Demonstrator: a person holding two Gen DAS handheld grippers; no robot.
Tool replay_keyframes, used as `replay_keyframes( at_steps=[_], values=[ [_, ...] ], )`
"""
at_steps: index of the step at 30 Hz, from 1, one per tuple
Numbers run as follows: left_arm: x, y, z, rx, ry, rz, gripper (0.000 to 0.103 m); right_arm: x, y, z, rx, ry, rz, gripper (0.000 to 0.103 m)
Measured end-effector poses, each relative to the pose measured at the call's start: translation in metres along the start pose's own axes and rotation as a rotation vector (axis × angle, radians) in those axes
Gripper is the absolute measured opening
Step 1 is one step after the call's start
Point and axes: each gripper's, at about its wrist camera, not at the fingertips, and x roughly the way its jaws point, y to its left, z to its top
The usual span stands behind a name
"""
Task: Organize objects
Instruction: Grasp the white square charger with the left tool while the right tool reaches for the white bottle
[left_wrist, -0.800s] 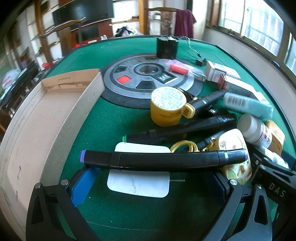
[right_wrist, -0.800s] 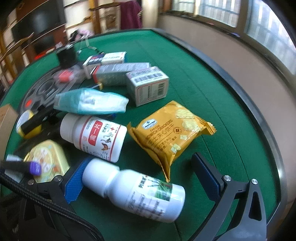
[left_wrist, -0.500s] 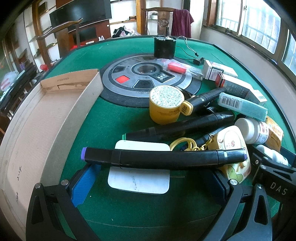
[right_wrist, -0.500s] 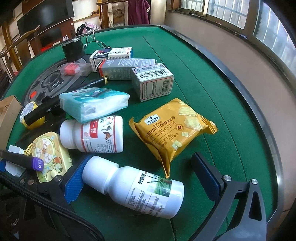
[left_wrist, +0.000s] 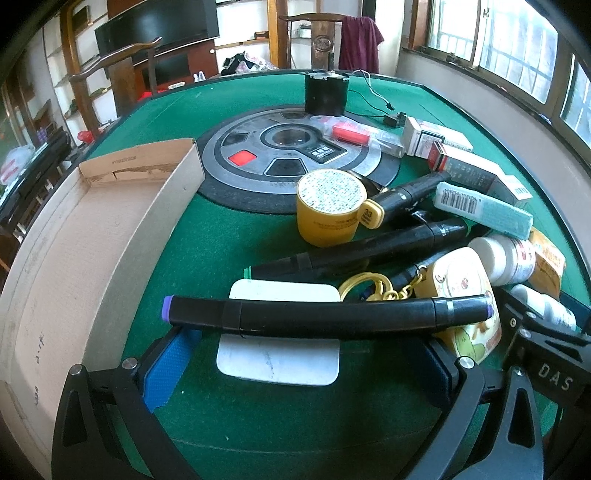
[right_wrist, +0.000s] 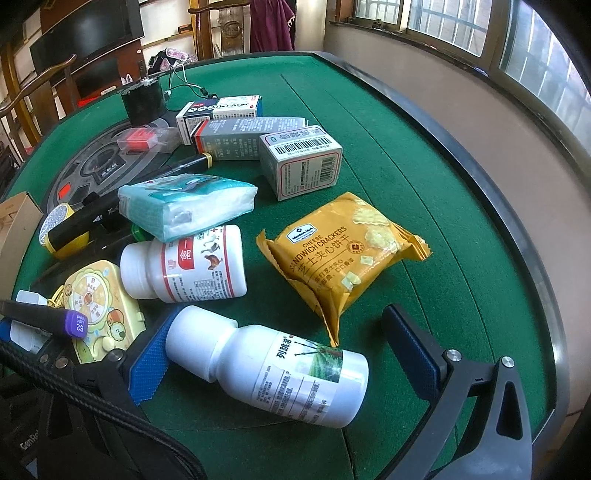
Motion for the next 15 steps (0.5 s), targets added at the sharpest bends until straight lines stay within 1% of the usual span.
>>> replay_keyframes(
  at_steps=[1,3,4,5,7,8,10,11,12,13,14,15],
  values=[
    [-0.004,0.004,-0.001,-0.009,-0.002,-0.015,0.093,0.000,0.000,0.000,-0.001,0.000,0.001,0.103],
    [-0.020,0.014,-0.002,-0.041,-0.036,-0.071,0.092,-0.001,-0.001,-0.001,-0.007,0.006,0.015,0.103],
    [-0.032,0.019,-0.002,-0.047,-0.069,-0.099,0.092,-0.004,-0.002,-0.001,-0.003,-0.002,0.033,0.103],
    [-0.046,0.025,-0.003,-0.037,-0.109,-0.108,0.092,-0.010,-0.005,-0.002,0.009,-0.029,0.058,0.103],
    [-0.068,0.033,-0.002,0.002,-0.172,-0.097,0.093,-0.033,-0.015,-0.003,0.035,-0.122,0.101,0.103],
    [-0.079,0.037,-0.002,0.026,-0.203,-0.093,0.093,-0.052,-0.022,-0.004,0.051,-0.208,0.132,0.103],
    [-0.093,0.041,-0.001,0.051,-0.242,-0.076,0.094,-0.071,-0.029,-0.005,0.066,-0.309,0.165,0.103],
    [-0.099,0.042,-0.001,0.063,-0.251,-0.066,0.094,-0.078,-0.032,-0.004,0.071,-0.345,0.193,0.103],
    [-0.101,0.042,-0.001,0.072,-0.251,-0.066,0.094,-0.079,-0.037,0.003,0.072,-0.315,0.227,0.103],
    [-0.103,0.039,-0.001,0.085,-0.249,-0.070,0.094,-0.078,-0.038,0.006,0.077,-0.287,0.236,0.103],
    [-0.105,0.035,-0.002,0.102,-0.245,-0.077,0.094,-0.075,-0.043,0.013,0.102,-0.245,0.266,0.103],
    [-0.106,0.030,-0.003,0.118,-0.243,-0.083,0.094,-0.075,-0.047,0.016,0.115,-0.239,0.282,0.103]
  ],
)
